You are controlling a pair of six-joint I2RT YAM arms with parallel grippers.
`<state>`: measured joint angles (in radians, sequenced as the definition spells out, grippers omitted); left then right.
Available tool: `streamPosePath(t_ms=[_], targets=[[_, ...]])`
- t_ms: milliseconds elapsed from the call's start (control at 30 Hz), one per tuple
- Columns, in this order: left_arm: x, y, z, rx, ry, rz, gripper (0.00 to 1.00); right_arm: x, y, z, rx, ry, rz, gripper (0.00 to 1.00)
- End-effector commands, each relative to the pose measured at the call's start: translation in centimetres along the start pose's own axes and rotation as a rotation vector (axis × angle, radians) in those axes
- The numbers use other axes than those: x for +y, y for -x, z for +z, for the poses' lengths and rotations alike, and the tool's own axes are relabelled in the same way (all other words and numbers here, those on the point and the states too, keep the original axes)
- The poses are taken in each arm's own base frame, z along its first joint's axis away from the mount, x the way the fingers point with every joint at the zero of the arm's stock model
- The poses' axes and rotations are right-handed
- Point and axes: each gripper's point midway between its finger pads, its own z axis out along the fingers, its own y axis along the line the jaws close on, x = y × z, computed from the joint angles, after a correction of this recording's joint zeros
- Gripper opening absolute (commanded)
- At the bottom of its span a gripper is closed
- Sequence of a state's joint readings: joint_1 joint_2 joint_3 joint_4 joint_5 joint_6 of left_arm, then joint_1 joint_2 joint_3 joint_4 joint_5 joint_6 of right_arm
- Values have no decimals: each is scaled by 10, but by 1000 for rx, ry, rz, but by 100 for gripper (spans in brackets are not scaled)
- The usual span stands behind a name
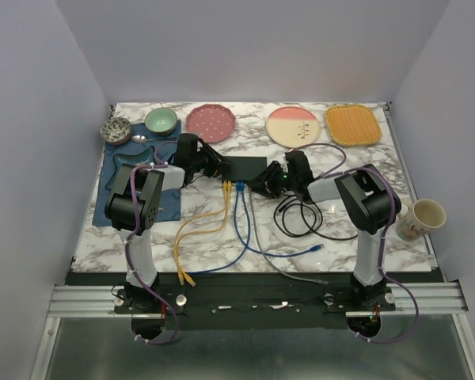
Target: Pull the plug from the switch port
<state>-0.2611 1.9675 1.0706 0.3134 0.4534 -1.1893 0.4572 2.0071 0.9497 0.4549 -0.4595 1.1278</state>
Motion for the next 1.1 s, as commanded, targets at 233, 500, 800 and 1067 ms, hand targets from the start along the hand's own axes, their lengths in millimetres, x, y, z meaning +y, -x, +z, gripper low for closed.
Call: streamPosePath(t_ms=[233,500,800,1067], targets=[[7,-5,1,19,-1,2,38,-18,5,11,-63,2,125,43],[9,-5,1,20,1,0,38,-22,8,10,-93,46,199,36],[9,-7,1,23,-2,-2,38,-18,15,12,-122,78,263,39],[11,-9,1,26,1,-2,38,-21,17,12,-136,68,276,29]])
